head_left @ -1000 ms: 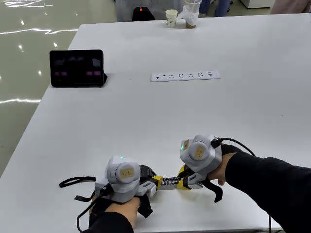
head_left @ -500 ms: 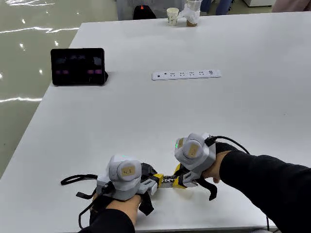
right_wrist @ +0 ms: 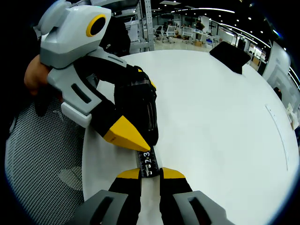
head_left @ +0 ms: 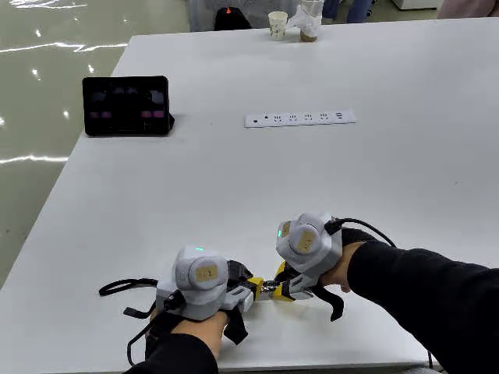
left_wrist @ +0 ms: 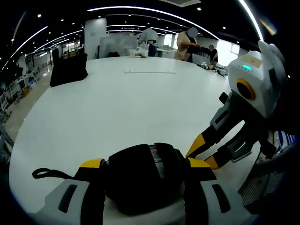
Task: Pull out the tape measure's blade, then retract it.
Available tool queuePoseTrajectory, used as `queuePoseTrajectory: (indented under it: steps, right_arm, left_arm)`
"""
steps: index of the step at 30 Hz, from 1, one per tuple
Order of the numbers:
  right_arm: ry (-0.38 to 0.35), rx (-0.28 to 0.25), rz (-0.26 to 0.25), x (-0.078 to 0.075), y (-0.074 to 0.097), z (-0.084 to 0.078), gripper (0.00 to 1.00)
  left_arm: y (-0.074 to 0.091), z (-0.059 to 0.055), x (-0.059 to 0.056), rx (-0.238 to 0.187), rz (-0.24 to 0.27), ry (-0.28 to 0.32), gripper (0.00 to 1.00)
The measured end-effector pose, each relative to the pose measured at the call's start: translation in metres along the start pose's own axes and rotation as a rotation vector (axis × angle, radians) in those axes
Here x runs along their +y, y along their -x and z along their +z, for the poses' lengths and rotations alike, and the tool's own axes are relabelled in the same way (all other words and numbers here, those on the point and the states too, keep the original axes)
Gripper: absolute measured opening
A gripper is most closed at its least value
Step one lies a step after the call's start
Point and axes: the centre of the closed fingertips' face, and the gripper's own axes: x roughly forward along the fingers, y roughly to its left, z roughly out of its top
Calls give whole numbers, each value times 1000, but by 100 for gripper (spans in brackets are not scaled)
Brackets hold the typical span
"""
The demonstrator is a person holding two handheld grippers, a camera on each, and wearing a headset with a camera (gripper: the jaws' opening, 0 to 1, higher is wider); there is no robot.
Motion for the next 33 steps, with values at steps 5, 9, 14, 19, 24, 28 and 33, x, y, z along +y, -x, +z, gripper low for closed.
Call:
queuePoseTrajectory:
  steps: [5,9,14,19,24,28,33]
  right_arm:
    - [-8,-20,-7,0,-2,4,11]
    - [-7,-38,-8,1,-4,7,11]
    - [3,-40,-9,2,-6,11,11]
    - [8,-45,-5,3,-7,13,11]
    - [10,-51,0,4,-9,15,12]
    - [0,-61,4,5,-9,16,12]
    - [3,-69,13,4,-11,19,12]
  left_arm:
    - [0,0,0,0,1,0,63]
    - [0,0,0,2,0,0,63]
    - [0,0,0,2,0,-1,63]
    - [1,0,0,4,-1,1,63]
    - [0,-1,0,5,-1,3,63]
    - [0,0,0,4,-1,5,63]
    - [0,0,0,6,-1,7,63]
